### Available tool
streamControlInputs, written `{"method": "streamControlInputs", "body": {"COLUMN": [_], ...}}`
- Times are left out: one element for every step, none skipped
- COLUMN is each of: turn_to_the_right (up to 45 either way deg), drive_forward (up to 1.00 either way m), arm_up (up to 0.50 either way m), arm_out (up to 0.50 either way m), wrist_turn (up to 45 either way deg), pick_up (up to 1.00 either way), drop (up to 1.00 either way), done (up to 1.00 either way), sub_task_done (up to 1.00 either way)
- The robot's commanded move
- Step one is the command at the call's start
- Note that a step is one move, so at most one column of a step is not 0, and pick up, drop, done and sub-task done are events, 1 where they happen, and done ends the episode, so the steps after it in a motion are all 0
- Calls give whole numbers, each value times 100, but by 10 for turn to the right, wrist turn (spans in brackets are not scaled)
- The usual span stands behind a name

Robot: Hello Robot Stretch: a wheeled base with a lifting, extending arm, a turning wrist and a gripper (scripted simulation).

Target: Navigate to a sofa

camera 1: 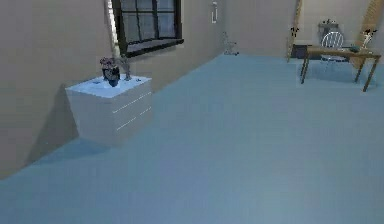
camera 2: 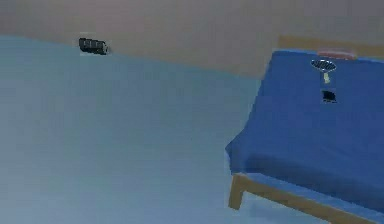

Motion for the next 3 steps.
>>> {"method": "streamControlInputs", "body": {"turn_to_the_right": [210, 0, 30], "drive_forward": [0, 100, 0], "arm_up": [0, 0, 0], "arm_out": [0, 0, 0], "wrist_turn": [0, 0, 0], "pick_up": [0, 0, 0], "drop": [0, 0, 0], "done": [0, 0, 0], "sub_task_done": [0, 0, 0]}}
